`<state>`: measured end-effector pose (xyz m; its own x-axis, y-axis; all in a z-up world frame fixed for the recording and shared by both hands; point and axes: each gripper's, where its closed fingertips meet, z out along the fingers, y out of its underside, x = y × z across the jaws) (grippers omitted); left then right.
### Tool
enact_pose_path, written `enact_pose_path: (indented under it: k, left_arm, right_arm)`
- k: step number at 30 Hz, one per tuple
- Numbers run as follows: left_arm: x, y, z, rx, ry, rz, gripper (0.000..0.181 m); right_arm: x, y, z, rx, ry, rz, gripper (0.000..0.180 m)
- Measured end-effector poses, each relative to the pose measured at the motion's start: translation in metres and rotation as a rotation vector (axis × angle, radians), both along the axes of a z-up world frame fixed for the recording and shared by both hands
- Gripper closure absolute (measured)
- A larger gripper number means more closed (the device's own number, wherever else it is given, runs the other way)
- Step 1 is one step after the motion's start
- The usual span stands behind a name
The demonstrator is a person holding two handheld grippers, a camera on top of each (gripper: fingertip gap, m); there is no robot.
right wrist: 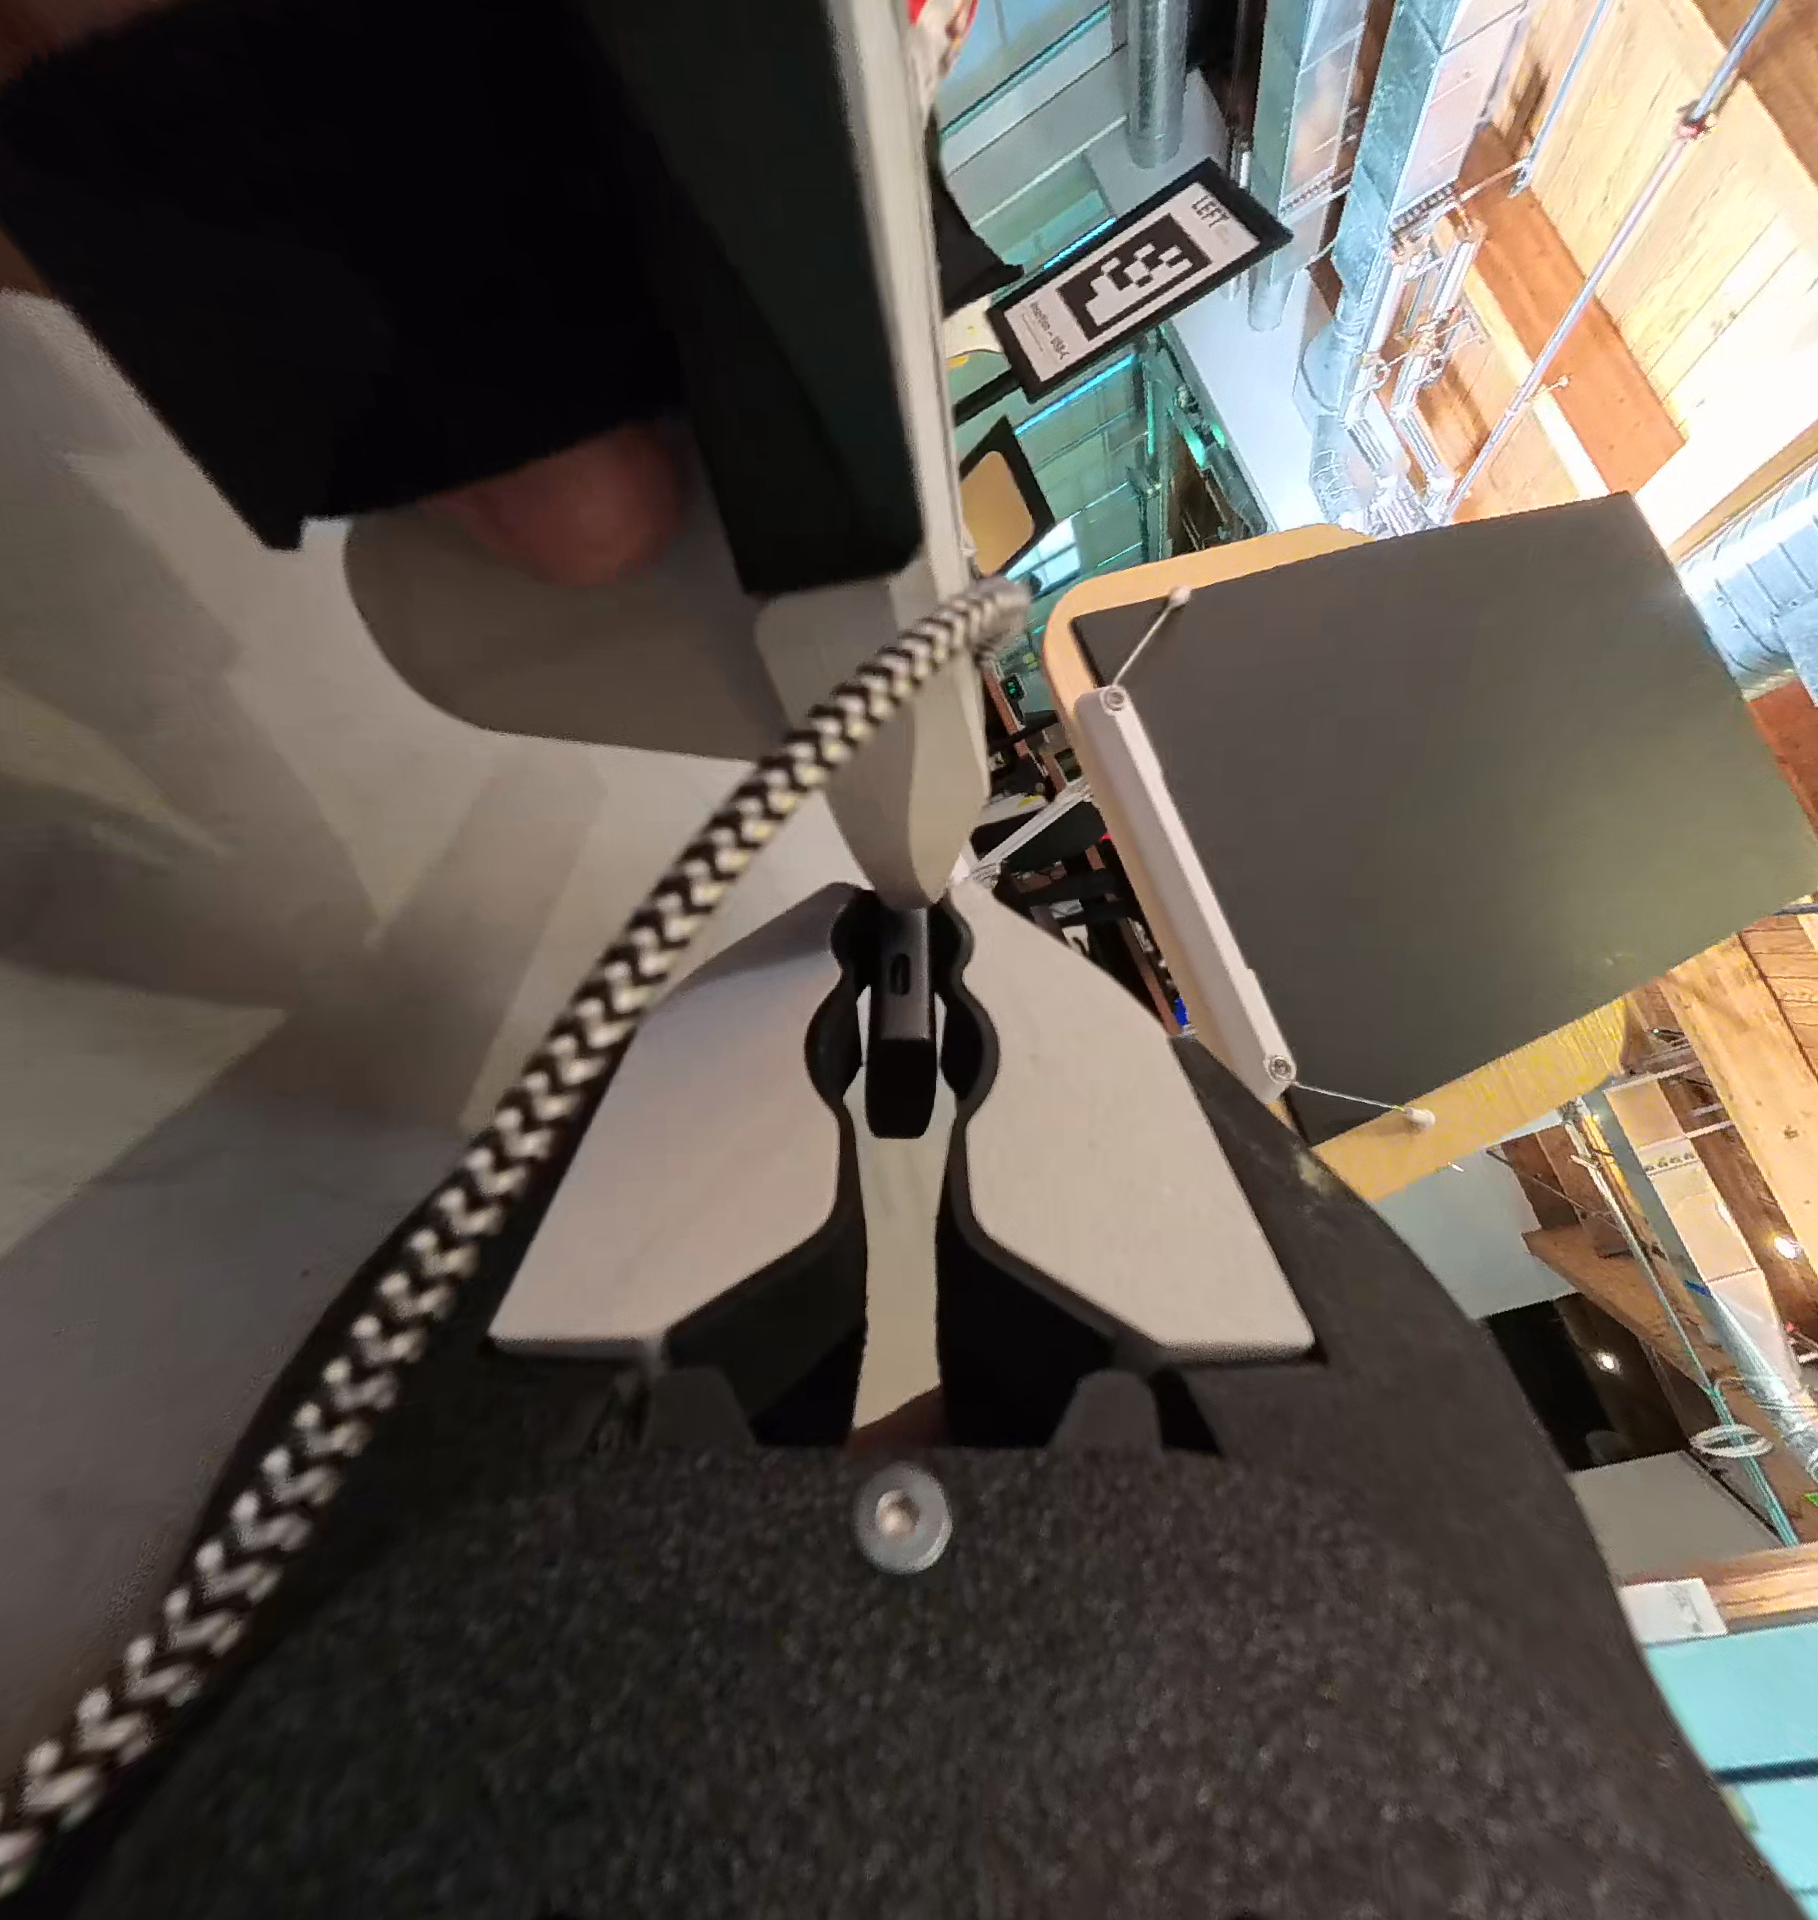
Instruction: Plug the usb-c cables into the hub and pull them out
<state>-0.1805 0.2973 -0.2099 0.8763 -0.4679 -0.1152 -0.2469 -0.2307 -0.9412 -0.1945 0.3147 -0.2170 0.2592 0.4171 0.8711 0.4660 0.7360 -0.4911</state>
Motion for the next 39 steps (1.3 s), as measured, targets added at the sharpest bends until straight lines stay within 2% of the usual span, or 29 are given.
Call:
enact_pose_path:
  k: [24, 25, 26, 27, 29, 32, 36, 39]
  left_arm:
    - [-0.003, -0.004, 0.001, 0.000, 0.061, 0.026, 0.170]
    - [-0.001, -0.003, 0.003, 0.003, 0.070, 0.023, 0.170]
    - [0.010, -0.015, 0.028, 0.114, -0.023, -0.064, 0.170]
    - [0.005, -0.021, 0.042, 0.131, -0.023, -0.044, 0.170]
    - [-0.029, -0.022, 0.053, 0.164, 0.124, 0.082, 0.170]
    - [-0.067, -0.012, 0.040, 0.043, -0.018, 0.149, 0.170]
    - [-0.095, 0.000, 0.012, -0.054, 0.122, 0.288, 0.170]
    - [-0.114, -0.002, -0.002, -0.121, 0.264, 0.429, 0.170]
  right_arm:
    - [-0.002, 0.003, 0.002, 0.034, 0.001, -0.070, 0.169]
    - [-0.001, 0.010, -0.003, 0.012, -0.021, -0.101, 0.169]
    - [0.009, 0.034, -0.014, -0.057, -0.079, -0.219, 0.171]
    - [0.019, 0.055, -0.018, -0.152, -0.080, -0.295, 0.171]
    - [0.026, 0.056, 0.005, -0.174, 0.070, -0.248, 0.170]
    - [0.016, 0.044, -0.003, -0.111, -0.002, -0.206, 0.170]
    - [0.020, 0.046, 0.002, -0.193, 0.053, -0.178, 0.170]
    - [0.018, 0.037, 0.008, -0.147, 0.068, -0.144, 0.170]
